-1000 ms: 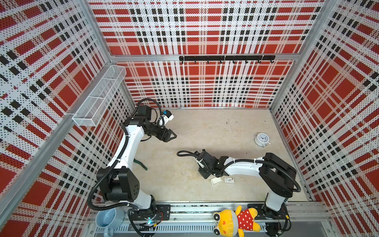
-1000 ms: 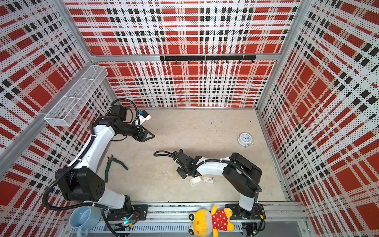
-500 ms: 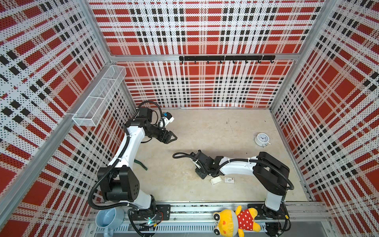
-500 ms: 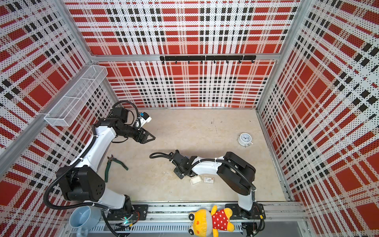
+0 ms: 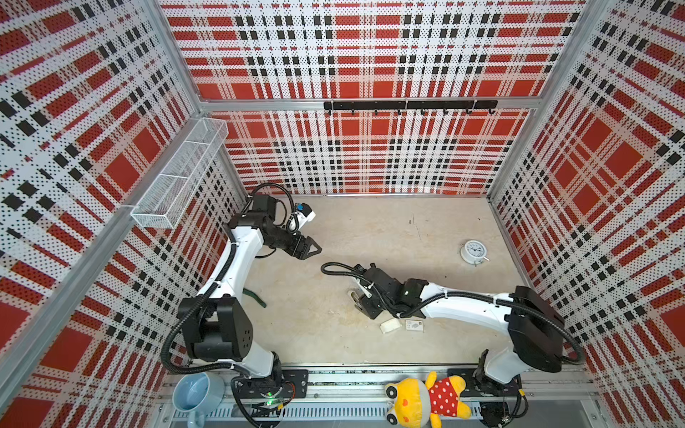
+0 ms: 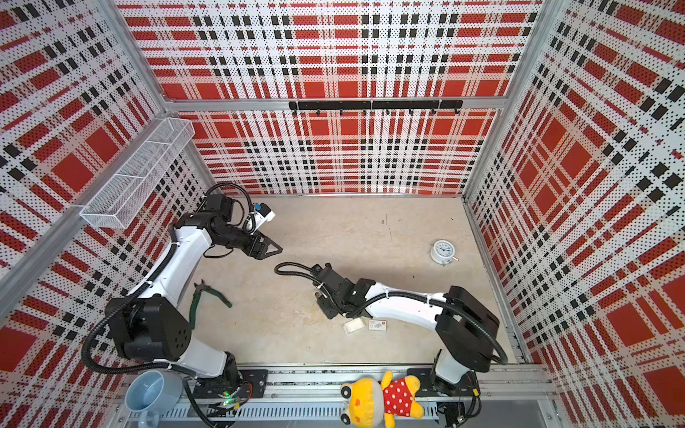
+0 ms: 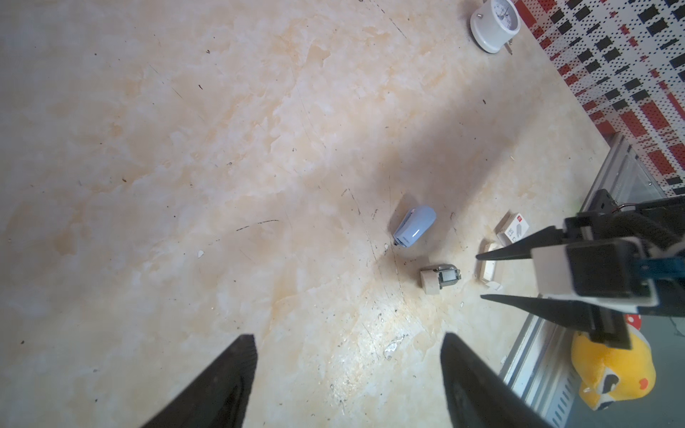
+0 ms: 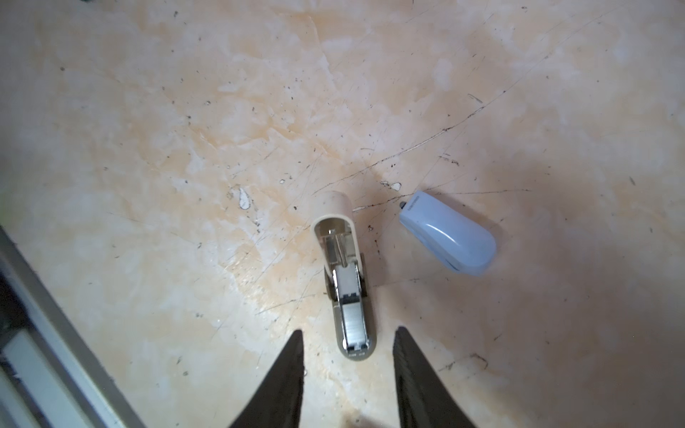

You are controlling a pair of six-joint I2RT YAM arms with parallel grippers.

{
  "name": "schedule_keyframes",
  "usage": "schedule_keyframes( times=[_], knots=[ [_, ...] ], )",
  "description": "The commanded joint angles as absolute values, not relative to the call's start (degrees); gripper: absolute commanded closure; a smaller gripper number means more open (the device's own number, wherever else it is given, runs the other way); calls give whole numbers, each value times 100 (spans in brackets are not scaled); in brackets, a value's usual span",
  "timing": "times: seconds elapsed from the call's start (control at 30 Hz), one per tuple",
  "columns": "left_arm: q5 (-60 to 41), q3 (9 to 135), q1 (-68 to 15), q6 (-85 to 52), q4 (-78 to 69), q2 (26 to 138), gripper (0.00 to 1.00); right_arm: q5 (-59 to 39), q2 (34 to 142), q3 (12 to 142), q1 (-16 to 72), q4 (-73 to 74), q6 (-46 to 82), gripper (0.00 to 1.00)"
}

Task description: Load the staples into the stapler

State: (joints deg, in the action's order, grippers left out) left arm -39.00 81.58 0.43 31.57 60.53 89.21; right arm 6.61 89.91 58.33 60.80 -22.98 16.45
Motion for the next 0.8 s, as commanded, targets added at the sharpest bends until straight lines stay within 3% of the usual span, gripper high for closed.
schedule_keyframes(
  times=[0.0, 0.2, 0.77],
  knots=[
    [-3885, 8218, -38, 3358, 5987, 8976, 20, 113, 8908, 5604, 6062, -2396, 2343, 62],
    [-3639, 8208, -194, 3616, 5995, 9095, 21, -712, 9018, 5230, 6021, -1597, 3393, 75],
    [-3755, 8130, -325, 3841, 6038, 9227, 22, -802, 9805, 5099, 5941, -1191, 4022, 79]
  ],
)
